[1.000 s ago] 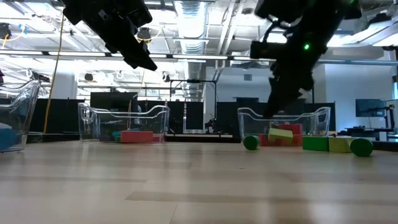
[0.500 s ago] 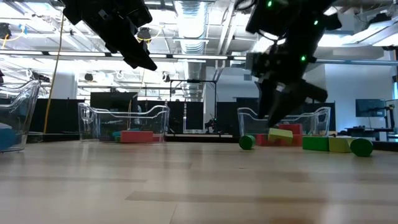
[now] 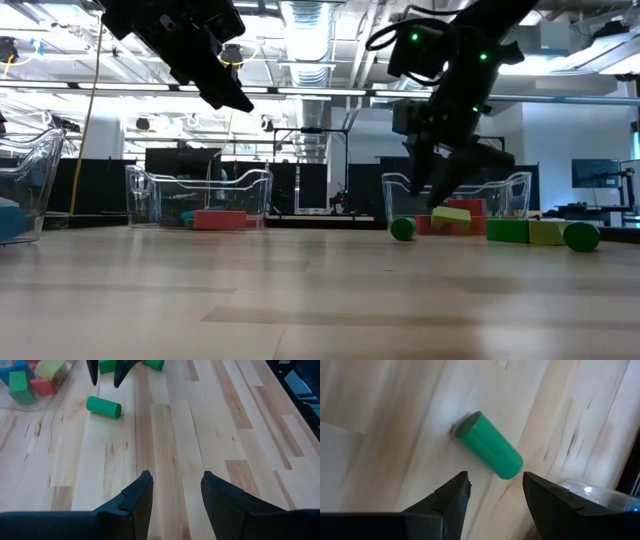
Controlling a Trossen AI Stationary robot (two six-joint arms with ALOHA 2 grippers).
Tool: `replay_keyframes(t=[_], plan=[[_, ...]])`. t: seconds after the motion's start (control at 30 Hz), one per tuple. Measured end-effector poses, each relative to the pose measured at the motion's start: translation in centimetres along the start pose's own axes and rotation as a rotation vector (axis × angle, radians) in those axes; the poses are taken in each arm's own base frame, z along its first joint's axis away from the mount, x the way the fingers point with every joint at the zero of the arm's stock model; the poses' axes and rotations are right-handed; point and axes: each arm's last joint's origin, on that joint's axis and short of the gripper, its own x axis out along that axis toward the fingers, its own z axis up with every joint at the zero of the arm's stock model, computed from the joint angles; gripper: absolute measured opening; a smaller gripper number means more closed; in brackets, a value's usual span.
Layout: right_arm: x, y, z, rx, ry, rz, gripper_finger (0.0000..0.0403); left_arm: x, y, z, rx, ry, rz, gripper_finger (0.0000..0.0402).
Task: Sort blocks by size
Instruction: Put the green cylindrical block into the bottom left transparent bin
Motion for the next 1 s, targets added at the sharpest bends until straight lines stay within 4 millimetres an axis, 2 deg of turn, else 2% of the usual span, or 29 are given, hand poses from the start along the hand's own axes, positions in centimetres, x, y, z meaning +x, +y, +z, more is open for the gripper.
replay_keyframes(t=[0.17, 0.3, 0.57, 0.67, 0.8, 1.0], plan=[[0.4, -0.9, -0.2, -0.008, -0.055, 0.03, 0.0224, 0.0, 0.0, 0.2, 0.004, -0.017, 0.002, 0.0158], [2.0, -1.1, 0.2, -0.052, -0.008, 0.072, 0.0224, 0.0, 0.0, 0.2, 0.005, -0.019, 0.002, 0.0158], [5.2, -1.4, 2.6, -0.163, 0.089, 0.156, 0.0223, 0.0, 0.0, 0.2, 0.003, -0.015, 0.005, 0.0158], [5.4, -2.3, 3.0, -0.157, 0.111, 0.163, 0.0223, 0.0, 0.0, 0.1, 0.002, -0.011, 0.004, 0.0158], [5.5, -3.0, 2.4, -0.13, 0.173, 0.201, 0.0211, 0.0, 0.0, 0.1, 0.002, -0.007, 0.004, 0.0158], [5.1, -3.6, 2.1, -0.026, 0.154, 0.211, 0.0155, 0.0, 0.0, 0.1, 0.009, -0.006, 0.004, 0.0158]])
